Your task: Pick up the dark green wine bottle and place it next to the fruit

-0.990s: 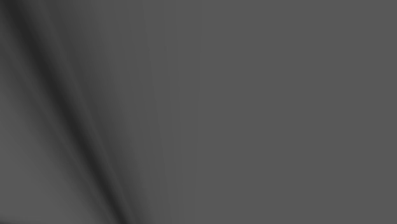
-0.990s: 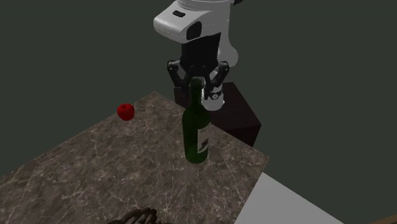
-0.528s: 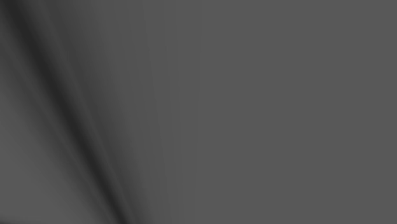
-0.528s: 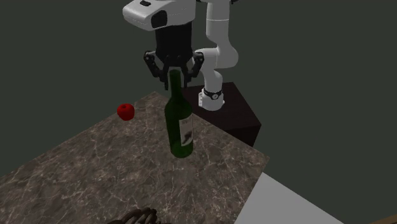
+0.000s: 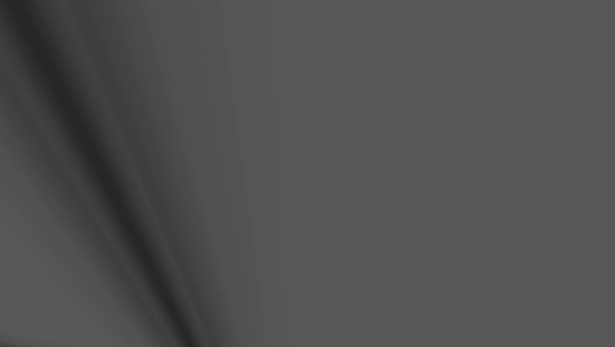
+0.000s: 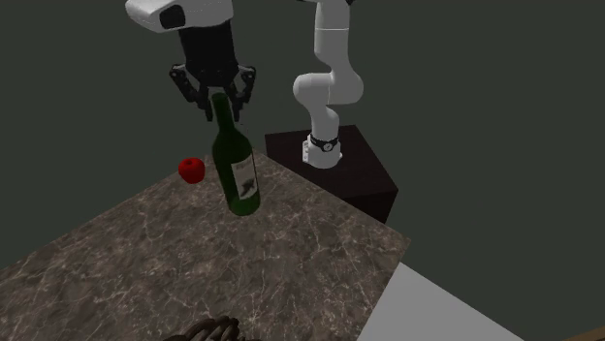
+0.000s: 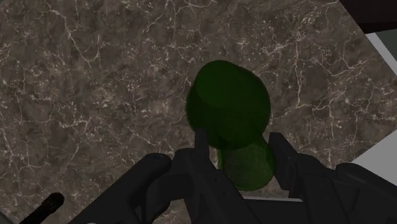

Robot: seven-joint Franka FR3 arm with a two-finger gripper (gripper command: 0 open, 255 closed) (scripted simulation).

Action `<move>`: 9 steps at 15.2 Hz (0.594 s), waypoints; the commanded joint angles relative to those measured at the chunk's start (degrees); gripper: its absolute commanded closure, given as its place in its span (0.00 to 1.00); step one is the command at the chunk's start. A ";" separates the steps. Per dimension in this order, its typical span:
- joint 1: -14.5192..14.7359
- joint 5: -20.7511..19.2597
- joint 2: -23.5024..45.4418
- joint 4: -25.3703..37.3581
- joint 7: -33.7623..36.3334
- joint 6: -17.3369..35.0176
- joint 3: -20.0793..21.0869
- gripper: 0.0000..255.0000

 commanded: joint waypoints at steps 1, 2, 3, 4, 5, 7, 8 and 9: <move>-1.18 -0.35 -0.05 -0.23 -2.82 0.59 -1.61 1.00; -1.77 -0.50 0.00 -0.15 -4.22 0.74 -2.43 1.00; -2.35 -0.62 0.11 -0.01 -5.64 0.89 -3.28 1.00; -2.95 -0.70 0.30 0.21 -7.09 1.05 -4.13 1.00; -3.55 -0.73 0.55 0.49 -8.56 1.20 -5.00 1.00; -4.74 -0.68 1.28 1.26 -11.58 1.49 -6.80 1.00; -5.38 -0.56 1.76 1.75 -13.14 1.63 -7.71 1.00; -6.00 -0.40 2.32 2.31 -14.71 1.77 -8.64 1.00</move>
